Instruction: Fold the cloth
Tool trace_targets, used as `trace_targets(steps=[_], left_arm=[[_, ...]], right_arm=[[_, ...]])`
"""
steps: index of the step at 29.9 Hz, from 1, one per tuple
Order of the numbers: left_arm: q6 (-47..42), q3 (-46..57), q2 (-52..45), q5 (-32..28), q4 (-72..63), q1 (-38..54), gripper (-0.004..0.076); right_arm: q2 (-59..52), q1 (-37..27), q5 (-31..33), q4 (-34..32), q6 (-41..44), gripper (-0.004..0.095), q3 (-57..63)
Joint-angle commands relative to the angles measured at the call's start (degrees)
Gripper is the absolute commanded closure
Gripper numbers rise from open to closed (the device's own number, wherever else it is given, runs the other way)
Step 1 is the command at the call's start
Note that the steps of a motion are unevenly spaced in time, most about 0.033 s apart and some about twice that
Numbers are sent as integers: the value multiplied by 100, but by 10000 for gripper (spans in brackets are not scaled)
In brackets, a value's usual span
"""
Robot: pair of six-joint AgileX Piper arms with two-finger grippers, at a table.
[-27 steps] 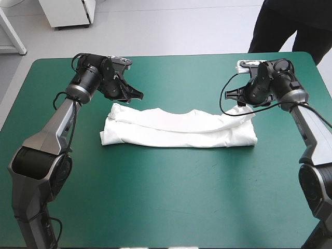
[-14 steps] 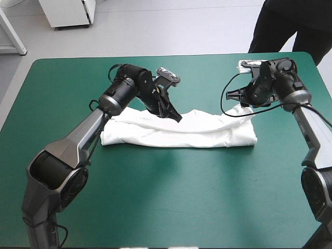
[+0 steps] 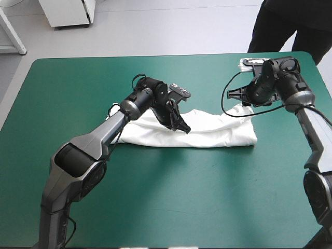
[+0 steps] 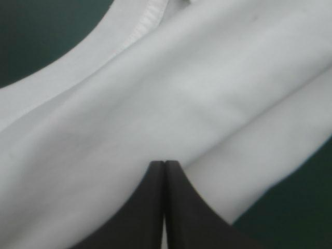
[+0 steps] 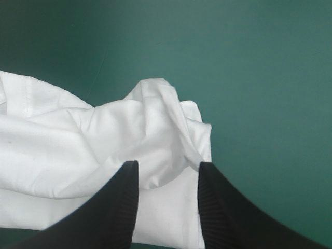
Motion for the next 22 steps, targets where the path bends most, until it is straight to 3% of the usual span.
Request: trace_targets(steps=[1,13,18,22], left_arm=[[-73,-168,-172,-281,-101,-46,746],[-73,-168,178,56,-188,-46,746],[-73,-168,178,194,-188,-46,746],[-73,-168,178,194,-245,-46,746]], right_arm=[[-307,-34,-145,-23,-48,557,-189],[-373,-93,208,201,-73,555,-121],[-507,-708,259,1333,-646,550,353],[-601,-1399,214,2167,-1105,462,835]])
